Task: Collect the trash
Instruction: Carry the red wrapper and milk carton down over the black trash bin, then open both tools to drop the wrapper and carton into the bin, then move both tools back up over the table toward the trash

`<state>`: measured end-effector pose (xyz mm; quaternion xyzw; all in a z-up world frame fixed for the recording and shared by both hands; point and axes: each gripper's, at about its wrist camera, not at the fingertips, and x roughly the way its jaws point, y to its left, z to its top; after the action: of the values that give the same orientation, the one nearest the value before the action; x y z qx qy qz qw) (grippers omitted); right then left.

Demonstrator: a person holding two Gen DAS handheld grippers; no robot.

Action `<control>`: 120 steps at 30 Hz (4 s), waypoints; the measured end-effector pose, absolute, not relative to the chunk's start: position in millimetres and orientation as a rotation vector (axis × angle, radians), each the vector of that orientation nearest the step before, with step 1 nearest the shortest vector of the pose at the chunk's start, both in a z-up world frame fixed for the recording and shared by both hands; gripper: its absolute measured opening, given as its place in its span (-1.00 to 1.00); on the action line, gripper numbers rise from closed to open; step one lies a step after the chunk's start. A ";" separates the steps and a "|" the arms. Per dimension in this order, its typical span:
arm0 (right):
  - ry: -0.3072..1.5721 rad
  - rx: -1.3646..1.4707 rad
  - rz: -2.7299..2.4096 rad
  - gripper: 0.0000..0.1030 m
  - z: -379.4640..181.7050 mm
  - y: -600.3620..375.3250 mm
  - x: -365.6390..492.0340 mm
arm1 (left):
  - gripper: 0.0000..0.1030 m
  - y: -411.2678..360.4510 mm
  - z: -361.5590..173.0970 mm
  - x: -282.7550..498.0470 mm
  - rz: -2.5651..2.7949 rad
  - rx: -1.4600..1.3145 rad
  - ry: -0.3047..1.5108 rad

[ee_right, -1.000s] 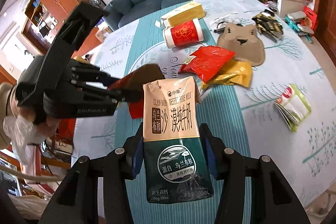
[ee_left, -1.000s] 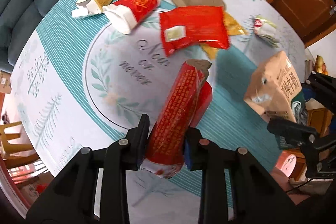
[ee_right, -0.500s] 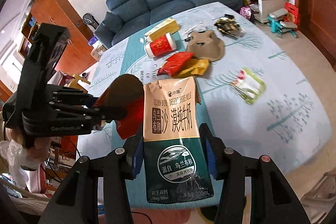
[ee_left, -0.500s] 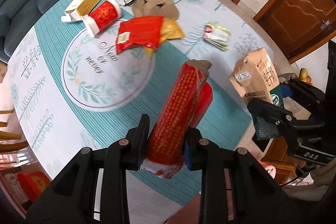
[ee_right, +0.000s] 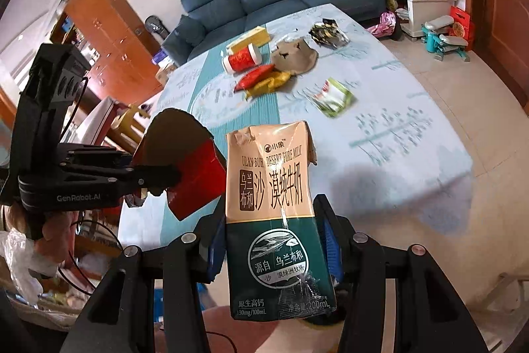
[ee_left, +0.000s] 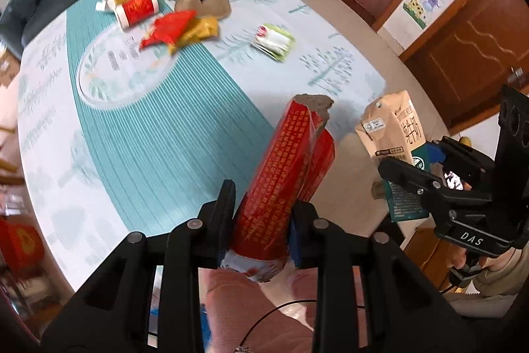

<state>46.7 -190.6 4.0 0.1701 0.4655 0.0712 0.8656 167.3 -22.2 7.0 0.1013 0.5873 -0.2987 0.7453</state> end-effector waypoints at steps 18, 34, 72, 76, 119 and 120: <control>1.102 0.404 0.108 -0.05 -58.0 -246.5 -81.6 | -0.52 -52.4 -61.0 11.2 -0.606 0.207 1.424; 1.226 0.589 -0.129 -0.05 -272.1 -225.4 -114.1 | -0.51 -50.8 -246.9 2.2 -0.573 0.189 1.522; 1.263 0.488 -0.101 0.64 -501.3 -184.6 -89.6 | 0.61 -23.0 -438.1 32.8 -0.323 0.175 1.368; 1.242 0.495 -0.112 0.64 -486.7 -190.6 -92.1 | 0.61 -27.3 -426.5 29.2 -0.319 0.184 1.348; 1.022 0.306 0.103 0.64 19.7 -218.8 -48.6 | 0.61 -3.3 98.7 50.6 -0.188 0.034 0.954; 1.011 0.294 0.114 0.64 26.8 -217.2 -40.3 | 0.61 -0.1 105.8 57.7 -0.183 0.031 0.947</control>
<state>-40.3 -217.2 26.8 0.1402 0.4821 0.0544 0.8631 57.7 -0.1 105.8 0.0151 0.4552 -0.0880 0.8859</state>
